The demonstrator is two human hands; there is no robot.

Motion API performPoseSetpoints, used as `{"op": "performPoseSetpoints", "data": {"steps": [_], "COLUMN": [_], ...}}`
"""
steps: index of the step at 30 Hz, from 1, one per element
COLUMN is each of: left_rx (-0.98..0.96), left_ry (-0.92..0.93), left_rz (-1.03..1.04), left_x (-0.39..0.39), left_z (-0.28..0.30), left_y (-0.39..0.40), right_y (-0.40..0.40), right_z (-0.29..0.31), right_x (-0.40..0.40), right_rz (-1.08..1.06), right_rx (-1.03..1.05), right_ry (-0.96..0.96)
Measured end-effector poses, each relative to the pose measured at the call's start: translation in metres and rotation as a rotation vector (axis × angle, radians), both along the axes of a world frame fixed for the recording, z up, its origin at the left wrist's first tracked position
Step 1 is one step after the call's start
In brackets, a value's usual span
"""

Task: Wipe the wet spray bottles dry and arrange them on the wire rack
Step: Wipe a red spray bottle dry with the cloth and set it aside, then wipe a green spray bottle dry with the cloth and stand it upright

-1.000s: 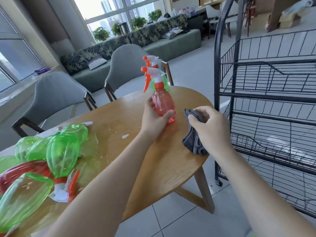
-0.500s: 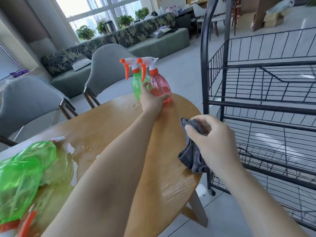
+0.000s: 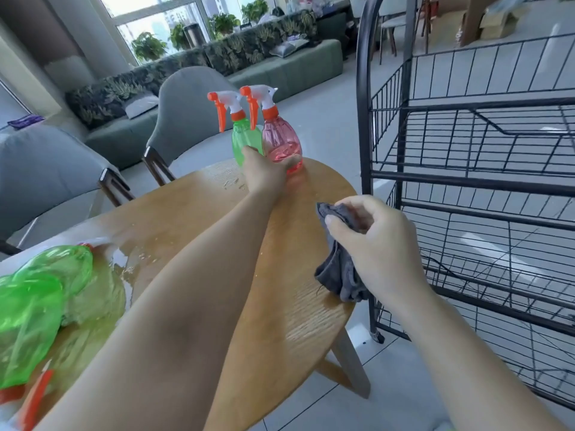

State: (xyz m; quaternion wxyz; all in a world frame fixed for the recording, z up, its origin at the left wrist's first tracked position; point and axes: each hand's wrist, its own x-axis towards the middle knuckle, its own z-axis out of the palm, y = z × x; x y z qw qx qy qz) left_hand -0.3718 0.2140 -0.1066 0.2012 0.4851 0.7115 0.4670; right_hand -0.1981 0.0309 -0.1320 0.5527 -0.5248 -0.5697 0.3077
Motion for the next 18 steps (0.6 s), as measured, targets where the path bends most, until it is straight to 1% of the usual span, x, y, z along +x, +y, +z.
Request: {"op": "performPoseSetpoints", "data": {"steps": [3, 6, 9, 11, 15, 18], "left_rx": [0.019, 0.011, 0.025, 0.049, 0.104, 0.11], "left_ry": [0.029, 0.065, 0.084, 0.093, 0.1, 0.083], "left_rz": [-0.011, -0.007, -0.013, 0.002, 0.116, 0.239], "left_x": [-0.007, -0.026, -0.053, -0.072, -0.116, -0.15], "left_z": [0.01, 0.02, 0.028, 0.031, 0.026, 0.012], "left_y": [-0.039, -0.094, -0.17, -0.23, -0.349, -0.421], "right_y": [-0.005, -0.014, -0.029, -0.043, -0.076, -0.101], "right_z": [0.006, 0.014, 0.021, 0.023, 0.024, 0.023], "right_x": [-0.007, -0.019, -0.035, -0.048, -0.086, -0.113], "right_rz": [0.012, 0.036, 0.104, 0.148, 0.293, 0.401], "right_rx": [0.011, 0.033, 0.028, 0.018, 0.012, 0.011], "right_ry": [0.022, 0.037, 0.067, 0.047, 0.023, 0.014]}}
